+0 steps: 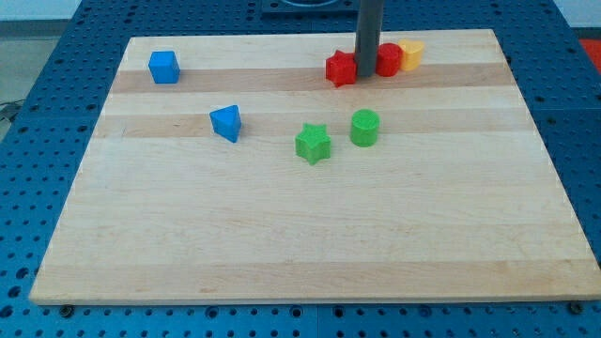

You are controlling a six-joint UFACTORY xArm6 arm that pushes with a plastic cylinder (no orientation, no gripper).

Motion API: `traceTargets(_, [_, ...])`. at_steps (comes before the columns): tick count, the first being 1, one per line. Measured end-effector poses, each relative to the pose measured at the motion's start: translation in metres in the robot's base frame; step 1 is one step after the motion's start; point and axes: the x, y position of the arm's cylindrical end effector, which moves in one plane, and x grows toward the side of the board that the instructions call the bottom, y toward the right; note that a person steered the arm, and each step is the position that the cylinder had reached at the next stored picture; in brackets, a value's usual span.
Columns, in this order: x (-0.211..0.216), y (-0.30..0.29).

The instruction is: Separate red star and yellow hexagon

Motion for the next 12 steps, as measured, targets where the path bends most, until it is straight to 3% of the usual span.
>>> traceTargets(4, [-0.011, -0.046])
traceTargets(6, [-0.036, -0.028])
traceTargets(9, [-0.040, 0.030])
traceTargets(10, [0.011, 0.013])
traceTargets(11, [0.003, 0.012])
traceTargets(12, [-0.073, 0.008])
